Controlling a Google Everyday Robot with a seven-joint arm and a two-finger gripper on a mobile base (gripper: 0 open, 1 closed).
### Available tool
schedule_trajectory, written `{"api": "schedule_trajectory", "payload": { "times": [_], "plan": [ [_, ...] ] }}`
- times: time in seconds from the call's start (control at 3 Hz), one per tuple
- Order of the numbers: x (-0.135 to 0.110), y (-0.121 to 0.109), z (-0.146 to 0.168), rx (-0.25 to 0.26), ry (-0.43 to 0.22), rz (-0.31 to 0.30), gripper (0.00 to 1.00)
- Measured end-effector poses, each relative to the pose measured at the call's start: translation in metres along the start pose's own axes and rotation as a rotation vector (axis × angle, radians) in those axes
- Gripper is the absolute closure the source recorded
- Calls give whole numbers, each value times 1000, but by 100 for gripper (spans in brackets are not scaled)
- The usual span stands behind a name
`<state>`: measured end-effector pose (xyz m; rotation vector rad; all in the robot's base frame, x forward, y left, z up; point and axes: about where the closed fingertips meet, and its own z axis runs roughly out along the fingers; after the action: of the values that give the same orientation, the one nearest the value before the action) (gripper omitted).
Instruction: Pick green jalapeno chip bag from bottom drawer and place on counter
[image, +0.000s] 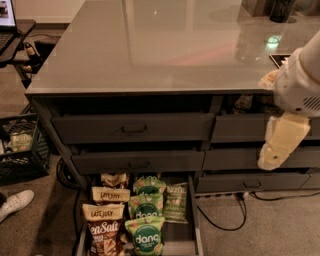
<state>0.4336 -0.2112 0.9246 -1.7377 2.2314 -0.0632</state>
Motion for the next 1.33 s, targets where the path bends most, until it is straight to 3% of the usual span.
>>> {"api": "schedule_trajectory", "payload": {
  "times": [0.67,1.33],
  "plan": [
    [15,5,96,-34,33,19,0],
    [15,9,114,-39,21,12,0]
  ]
}}
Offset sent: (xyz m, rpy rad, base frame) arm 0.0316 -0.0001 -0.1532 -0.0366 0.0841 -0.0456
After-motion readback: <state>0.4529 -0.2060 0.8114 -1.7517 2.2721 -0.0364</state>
